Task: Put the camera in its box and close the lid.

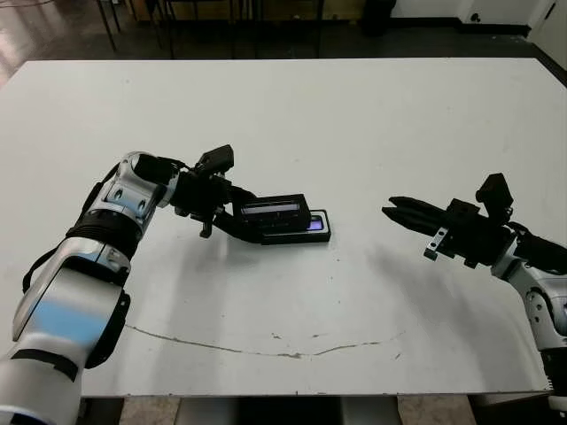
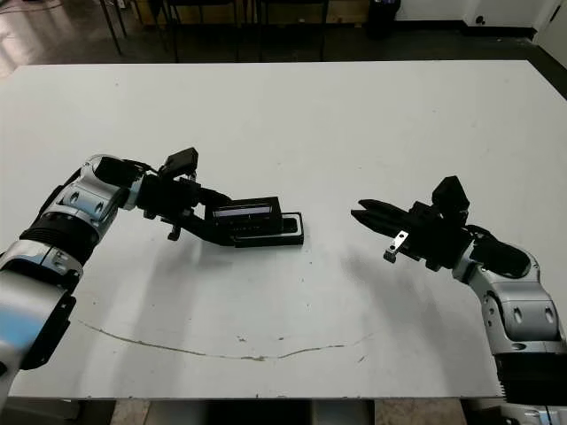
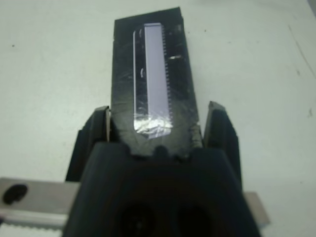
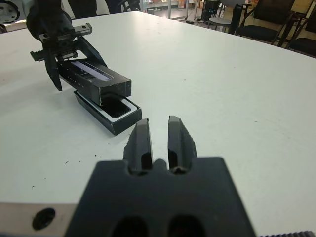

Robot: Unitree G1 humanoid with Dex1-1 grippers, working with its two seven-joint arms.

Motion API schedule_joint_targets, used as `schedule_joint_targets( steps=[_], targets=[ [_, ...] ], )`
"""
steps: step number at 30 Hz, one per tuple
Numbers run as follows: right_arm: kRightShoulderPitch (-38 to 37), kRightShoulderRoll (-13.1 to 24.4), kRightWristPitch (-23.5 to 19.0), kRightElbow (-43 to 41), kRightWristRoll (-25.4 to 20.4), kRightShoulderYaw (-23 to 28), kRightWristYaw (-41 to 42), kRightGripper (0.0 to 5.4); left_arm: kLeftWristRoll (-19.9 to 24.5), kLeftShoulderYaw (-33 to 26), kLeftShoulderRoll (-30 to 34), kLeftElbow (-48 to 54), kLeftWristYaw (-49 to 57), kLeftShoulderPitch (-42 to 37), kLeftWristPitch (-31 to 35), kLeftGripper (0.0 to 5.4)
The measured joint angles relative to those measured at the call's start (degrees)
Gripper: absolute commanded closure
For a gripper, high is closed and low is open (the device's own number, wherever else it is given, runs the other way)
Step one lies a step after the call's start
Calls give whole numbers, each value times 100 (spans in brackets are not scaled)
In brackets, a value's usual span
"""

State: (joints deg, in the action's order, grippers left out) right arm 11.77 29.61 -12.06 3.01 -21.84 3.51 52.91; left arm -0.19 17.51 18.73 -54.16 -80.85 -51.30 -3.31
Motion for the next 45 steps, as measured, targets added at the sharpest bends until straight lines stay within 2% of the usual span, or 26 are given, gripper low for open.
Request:
schedule_joint_targets(
  steps=[11,26,45],
  targets=[
    [-3,1,-32,-2,-45,8,7,540,-271,141,-97,-9,-10,0,2,381],
    [1,3,0,15,-58,12,44,540,-392,192,-193,-99,28,-12,-5,382],
    [-113,78,2,-48,-180,131,105,540,-875,545,-596,-756,452,-487,-366,382]
  ],
)
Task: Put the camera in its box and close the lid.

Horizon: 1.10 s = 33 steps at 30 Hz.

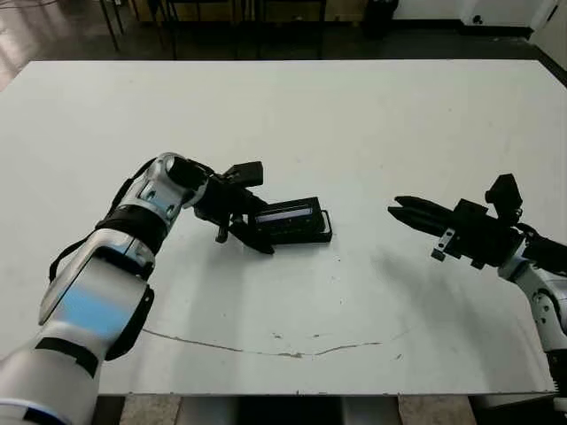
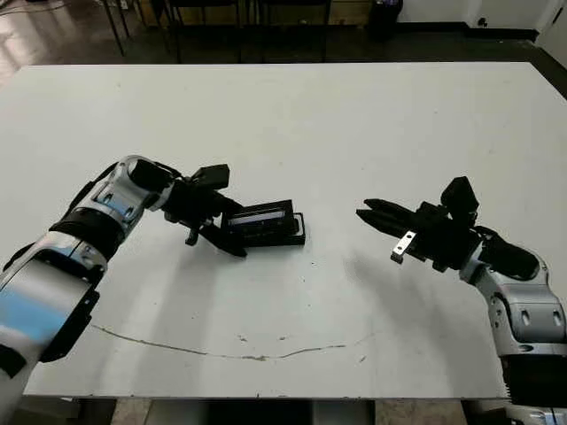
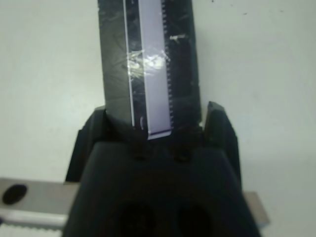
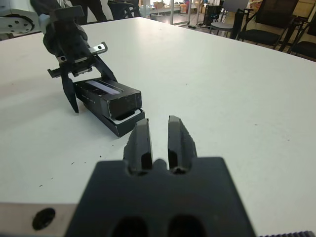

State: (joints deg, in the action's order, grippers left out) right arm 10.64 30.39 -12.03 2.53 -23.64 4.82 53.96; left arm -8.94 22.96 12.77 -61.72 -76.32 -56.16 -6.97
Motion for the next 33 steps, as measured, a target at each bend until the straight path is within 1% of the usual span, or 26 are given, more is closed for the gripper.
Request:
schedule_joint_targets(
  steps=[5,11,23,33],
  targets=[
    [-69,107,-54,-205,9,25,-71,540,-172,90,-103,-52,80,-119,125,382],
    [-172,118,-62,-310,26,35,-157,540,-373,247,-218,-75,202,-241,165,382],
    [-415,188,-286,-713,-26,85,-256,540,-420,273,-497,-339,360,-366,162,382],
    [-450,191,-295,-748,-56,87,-277,540,-538,287,-657,-479,368,-500,292,382]
  ],
)
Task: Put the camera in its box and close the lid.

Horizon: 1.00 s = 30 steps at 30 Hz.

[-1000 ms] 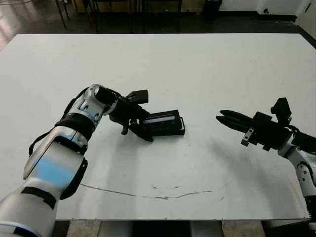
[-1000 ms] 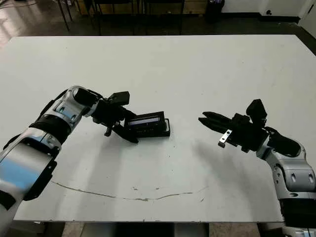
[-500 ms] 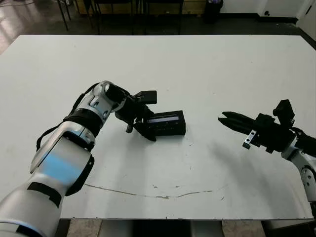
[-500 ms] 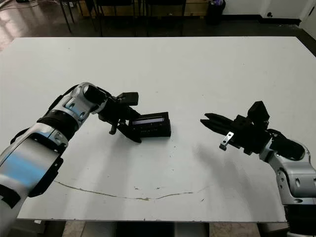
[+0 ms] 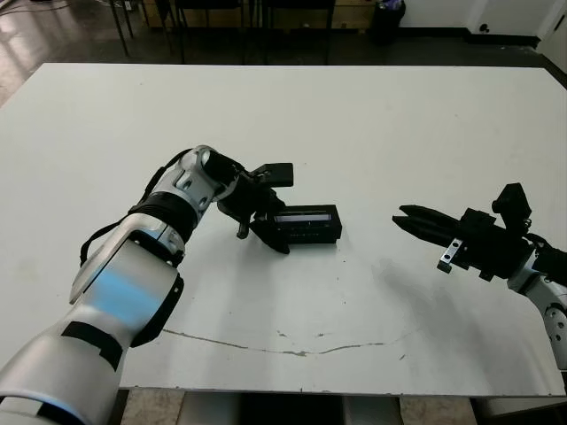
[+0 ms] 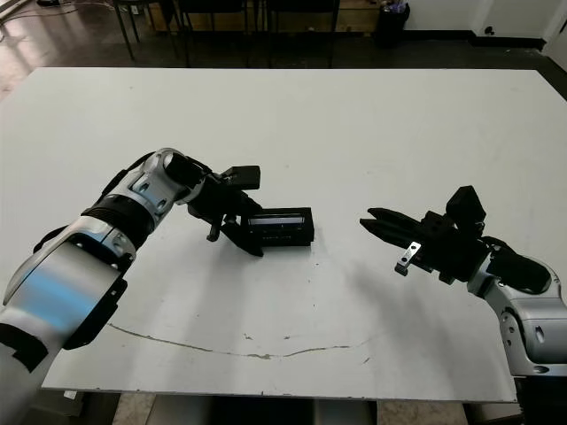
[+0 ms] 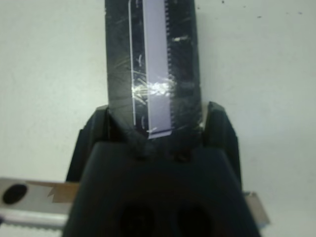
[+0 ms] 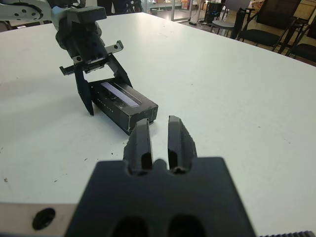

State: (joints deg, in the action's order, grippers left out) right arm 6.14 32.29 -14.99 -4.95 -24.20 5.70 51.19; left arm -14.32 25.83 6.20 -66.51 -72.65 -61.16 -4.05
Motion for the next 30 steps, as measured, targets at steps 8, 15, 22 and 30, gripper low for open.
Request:
schedule_joint_targets(
  steps=[8,15,22,30],
  targets=[
    [-10,0,-98,69,-192,16,82,540,-193,220,-43,73,-1,-105,160,344],
    [-4,0,-56,70,-22,4,14,540,-250,367,-31,148,-17,-130,101,189],
    [79,-17,-33,160,-20,-7,42,540,-216,386,233,407,-90,61,-251,40],
    [209,-48,-33,325,-53,-23,74,540,55,287,818,779,-281,443,-597,1]
  ],
)
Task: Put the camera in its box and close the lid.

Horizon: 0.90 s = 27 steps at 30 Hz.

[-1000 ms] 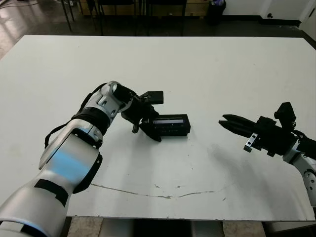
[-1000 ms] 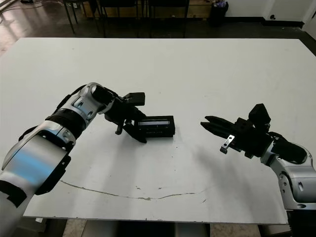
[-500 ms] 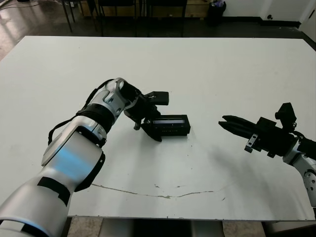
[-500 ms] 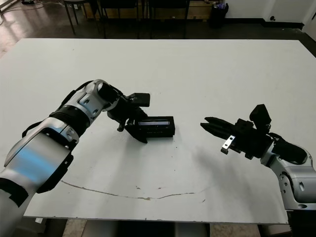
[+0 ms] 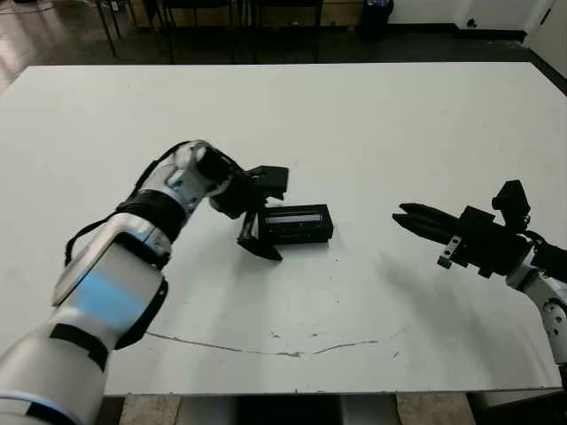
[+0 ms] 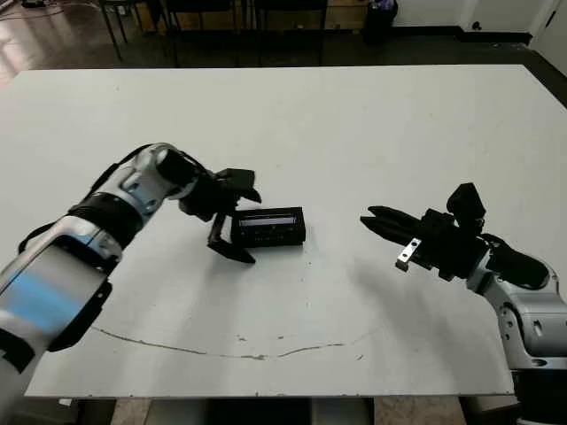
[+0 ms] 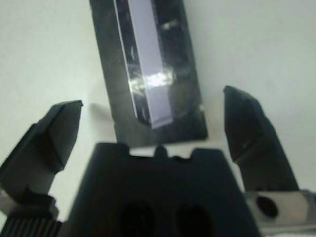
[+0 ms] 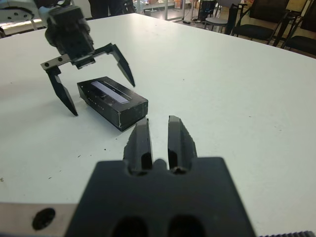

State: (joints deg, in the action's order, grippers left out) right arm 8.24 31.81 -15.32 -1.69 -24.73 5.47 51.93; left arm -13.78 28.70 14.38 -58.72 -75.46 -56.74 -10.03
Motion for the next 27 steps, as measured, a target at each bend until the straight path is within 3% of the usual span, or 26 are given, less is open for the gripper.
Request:
schedule_joint_targets(
  steps=[14,19,23,27],
  targets=[
    [165,-62,219,291,-3,-82,134,540,592,-814,1704,1402,115,1254,-480,1],
    [234,-84,319,341,4,-131,134,540,1393,-1900,2199,2663,621,2104,279,24],
    [263,-128,361,387,53,-216,105,540,2294,-3229,1824,4450,2375,2915,1371,113],
    [341,-142,294,368,118,-274,-7,540,2676,-3451,579,6295,4171,3821,2252,210]
  ],
)
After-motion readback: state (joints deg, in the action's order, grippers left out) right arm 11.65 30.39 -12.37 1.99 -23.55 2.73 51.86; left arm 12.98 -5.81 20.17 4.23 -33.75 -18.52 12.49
